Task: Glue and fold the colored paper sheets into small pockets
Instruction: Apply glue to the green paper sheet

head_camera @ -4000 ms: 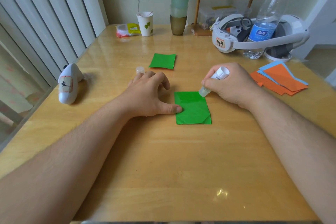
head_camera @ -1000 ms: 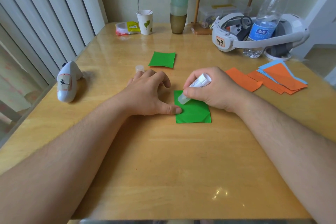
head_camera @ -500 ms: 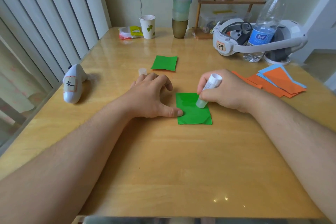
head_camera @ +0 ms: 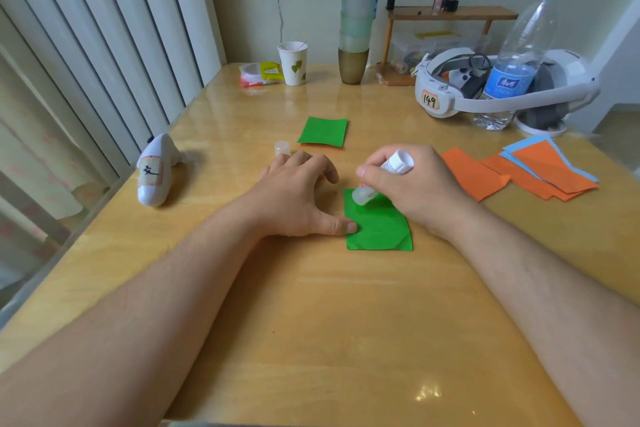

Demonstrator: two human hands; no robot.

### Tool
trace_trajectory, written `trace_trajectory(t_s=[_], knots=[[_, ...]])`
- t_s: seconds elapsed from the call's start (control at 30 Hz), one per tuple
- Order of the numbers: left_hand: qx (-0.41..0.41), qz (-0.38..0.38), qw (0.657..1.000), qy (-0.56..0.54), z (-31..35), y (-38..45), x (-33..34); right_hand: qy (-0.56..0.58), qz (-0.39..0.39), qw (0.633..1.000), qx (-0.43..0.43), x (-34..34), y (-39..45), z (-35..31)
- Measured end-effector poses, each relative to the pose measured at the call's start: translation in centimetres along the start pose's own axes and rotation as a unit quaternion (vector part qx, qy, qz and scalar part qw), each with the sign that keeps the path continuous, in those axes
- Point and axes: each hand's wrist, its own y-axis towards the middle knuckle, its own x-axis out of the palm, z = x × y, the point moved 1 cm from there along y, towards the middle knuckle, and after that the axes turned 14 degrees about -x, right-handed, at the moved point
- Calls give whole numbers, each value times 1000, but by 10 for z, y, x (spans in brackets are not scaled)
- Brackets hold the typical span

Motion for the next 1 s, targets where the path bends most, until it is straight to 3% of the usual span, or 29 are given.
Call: trace_trajectory(t_s=[0.43, 0.9, 1.0], knots=[[7, -6, 1000, -2, -1, 0, -1, -53, -45, 997, 43, -5, -3, -3], [11, -8, 1000, -2, -2, 0, -2, -105, -7, 993, 60, -33, -14, 6], [11, -13, 1000, 0, -2, 0, -2, -74, 53, 994, 62, -35, -11, 9]])
